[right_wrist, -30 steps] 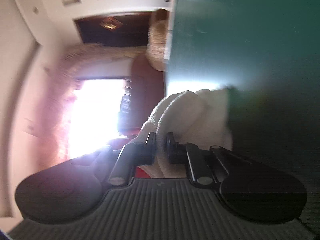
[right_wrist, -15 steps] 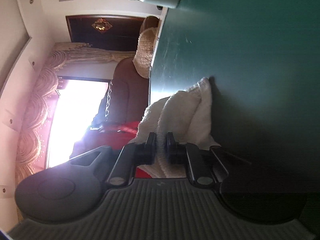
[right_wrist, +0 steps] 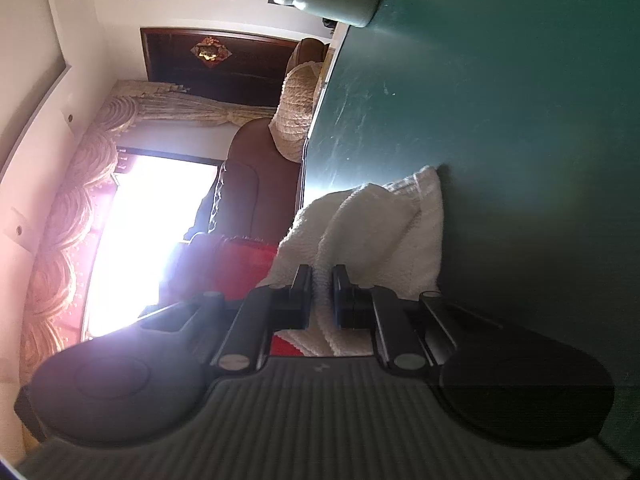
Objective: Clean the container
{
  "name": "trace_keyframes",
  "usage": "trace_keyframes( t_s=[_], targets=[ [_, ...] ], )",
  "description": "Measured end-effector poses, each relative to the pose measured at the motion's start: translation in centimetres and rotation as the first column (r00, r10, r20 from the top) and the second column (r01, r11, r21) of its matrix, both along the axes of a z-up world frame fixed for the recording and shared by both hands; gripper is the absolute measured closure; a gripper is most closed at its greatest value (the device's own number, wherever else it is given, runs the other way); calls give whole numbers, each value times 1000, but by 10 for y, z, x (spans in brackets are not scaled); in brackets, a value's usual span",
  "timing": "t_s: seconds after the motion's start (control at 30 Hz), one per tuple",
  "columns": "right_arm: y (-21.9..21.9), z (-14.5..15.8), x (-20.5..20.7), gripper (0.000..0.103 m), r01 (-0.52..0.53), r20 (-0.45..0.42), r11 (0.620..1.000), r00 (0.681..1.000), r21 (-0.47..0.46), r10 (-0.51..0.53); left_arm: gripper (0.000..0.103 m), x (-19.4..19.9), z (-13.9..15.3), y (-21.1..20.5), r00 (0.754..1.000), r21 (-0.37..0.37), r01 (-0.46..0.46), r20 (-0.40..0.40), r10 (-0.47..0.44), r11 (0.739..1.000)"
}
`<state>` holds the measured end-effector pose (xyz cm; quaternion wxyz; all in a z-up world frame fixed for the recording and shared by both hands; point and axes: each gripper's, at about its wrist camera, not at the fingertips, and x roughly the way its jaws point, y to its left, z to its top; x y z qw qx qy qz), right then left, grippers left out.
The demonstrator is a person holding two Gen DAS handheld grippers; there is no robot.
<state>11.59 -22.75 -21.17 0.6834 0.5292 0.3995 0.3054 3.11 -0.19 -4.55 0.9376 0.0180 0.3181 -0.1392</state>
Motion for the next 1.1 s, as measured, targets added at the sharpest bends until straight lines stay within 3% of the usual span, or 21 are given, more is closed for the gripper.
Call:
trace_keyframes(
  t_s=[0.13,0.23,0.33,0.47,0.73,1.1],
  targets=[
    [-3,9,-7,90,-25,28,1000,999,-17,26,0,4,-2,-6,999,-6,-33,-10,33,999],
    [-1,13,-12,90,-44,38,998,998,-40,46,0,8,-4,4,996,-9,84,36,-84,996],
    [-1,16,-21,90,-57,33,998,998,-40,58,0,11,-11,29,961,13,265,82,-265,964],
    [-1,21,-35,90,-72,34,996,997,-58,74,0,29,-10,51,944,-40,329,50,-327,944],
    [9,28,-36,90,-98,40,993,994,-66,101,0,11,-4,63,996,-125,94,24,-92,988],
    [4,31,-49,90,-99,37,992,994,-78,102,1,15,-7,23,995,-6,-90,35,90,996]
  ],
)
